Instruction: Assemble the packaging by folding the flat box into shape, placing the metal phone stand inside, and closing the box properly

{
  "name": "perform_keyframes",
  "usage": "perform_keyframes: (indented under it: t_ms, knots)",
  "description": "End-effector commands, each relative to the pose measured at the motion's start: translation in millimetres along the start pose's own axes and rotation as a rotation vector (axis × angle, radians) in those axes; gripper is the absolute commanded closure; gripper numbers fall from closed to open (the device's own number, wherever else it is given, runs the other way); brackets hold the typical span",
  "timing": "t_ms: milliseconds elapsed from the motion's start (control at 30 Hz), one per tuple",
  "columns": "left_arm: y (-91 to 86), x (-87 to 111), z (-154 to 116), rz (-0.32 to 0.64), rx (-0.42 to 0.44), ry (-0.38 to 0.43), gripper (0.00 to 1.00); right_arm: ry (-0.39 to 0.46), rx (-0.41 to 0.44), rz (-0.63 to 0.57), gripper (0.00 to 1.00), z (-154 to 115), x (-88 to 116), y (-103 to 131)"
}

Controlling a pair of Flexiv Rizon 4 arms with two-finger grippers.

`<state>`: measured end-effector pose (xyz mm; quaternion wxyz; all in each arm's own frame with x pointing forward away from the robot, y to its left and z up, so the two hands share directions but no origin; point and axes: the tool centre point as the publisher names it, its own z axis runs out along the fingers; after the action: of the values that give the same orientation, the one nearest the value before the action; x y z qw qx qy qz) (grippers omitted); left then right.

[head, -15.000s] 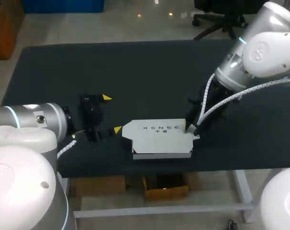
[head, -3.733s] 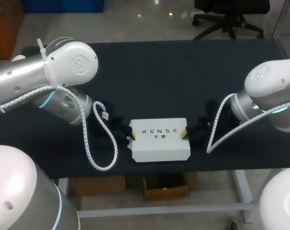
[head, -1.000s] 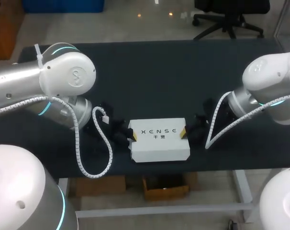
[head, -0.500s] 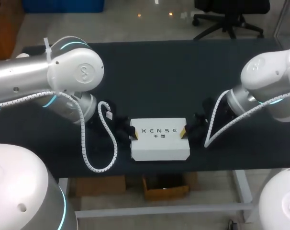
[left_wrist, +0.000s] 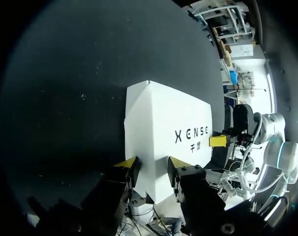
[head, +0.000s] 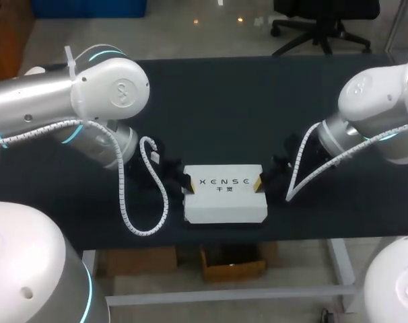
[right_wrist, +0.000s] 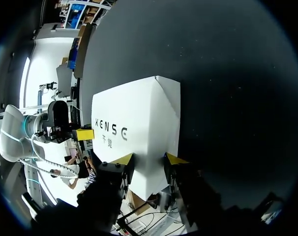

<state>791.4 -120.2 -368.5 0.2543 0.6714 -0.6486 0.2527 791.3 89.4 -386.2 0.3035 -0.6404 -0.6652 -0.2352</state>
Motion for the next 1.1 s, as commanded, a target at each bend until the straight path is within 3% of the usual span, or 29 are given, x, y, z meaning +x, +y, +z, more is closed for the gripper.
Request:
perform_keyframes:
  t_ms: [33, 333, 1100]
  knots:
    - [-3.9, 4.5, 1, -0.003, -0.015, 0.002, 0.62, -0.001, 0.013, 0.003, 0.64, 1, 5, 3]
    - [-6.1, 4.9, -2, -0.019, -0.026, 0.001, 0.61, -0.016, 0.013, 0.018, 0.57, 0, 8, 5]
    - [-9.2, 6.2, -8, -0.058, -0.054, -0.009, 0.59, -0.050, 0.016, 0.053, 0.58, -4, 19, 3]
